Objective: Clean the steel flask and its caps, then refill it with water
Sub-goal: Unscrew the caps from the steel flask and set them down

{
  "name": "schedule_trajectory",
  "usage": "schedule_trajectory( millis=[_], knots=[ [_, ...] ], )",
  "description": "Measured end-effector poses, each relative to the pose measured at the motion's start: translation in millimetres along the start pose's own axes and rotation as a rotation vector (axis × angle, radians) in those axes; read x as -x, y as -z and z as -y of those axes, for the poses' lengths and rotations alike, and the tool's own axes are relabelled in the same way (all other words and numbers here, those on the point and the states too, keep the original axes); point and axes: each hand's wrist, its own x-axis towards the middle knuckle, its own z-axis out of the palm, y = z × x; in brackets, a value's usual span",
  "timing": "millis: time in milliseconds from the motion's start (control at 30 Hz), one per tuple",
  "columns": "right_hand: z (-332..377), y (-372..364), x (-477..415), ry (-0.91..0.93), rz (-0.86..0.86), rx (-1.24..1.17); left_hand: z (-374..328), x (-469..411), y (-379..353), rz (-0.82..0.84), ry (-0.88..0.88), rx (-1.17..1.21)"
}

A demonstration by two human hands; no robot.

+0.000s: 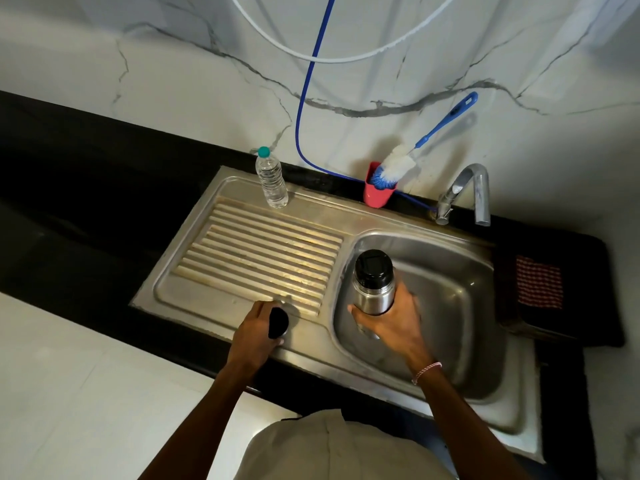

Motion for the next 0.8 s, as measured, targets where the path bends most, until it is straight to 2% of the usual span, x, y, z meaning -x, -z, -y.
schedule_trajectory(
  millis=[167, 267, 367, 433, 533, 633, 700, 800],
  knots=[
    [10, 5, 2, -0.011, 0.004, -0.019, -8, -3, 6, -0.040, -0.044, 0.129],
    [17, 10, 1, 0.006, 0.006, -0.026, -69, -5, 39, -0.110, -0.097, 0.490],
    [27, 16, -4, 0.050, 0.039, -0.060, -150, -13, 80, -0.038, -0.231, 0.860],
    [34, 19, -8, 0.078, 0.092, -0.113, -200, -17, 104, 0.055, -0.326, 1.011],
    [45, 31, -14, 0.090, 0.245, -0.205, -246, -26, 125, 0.271, -0.474, 1.122],
    [53, 45, -17, 0.085, 0.434, -0.387, -267, -36, 138, 0.452, -0.547, 1.237],
    [56, 50, -18, 0.080, 0.434, -0.463, -277, -39, 140, 0.447, -0.542, 1.228],
    [56, 51, -21, 0.118, 0.322, -0.417, -290, -38, 136, 0.300, -0.545, 1.225]
  ],
)
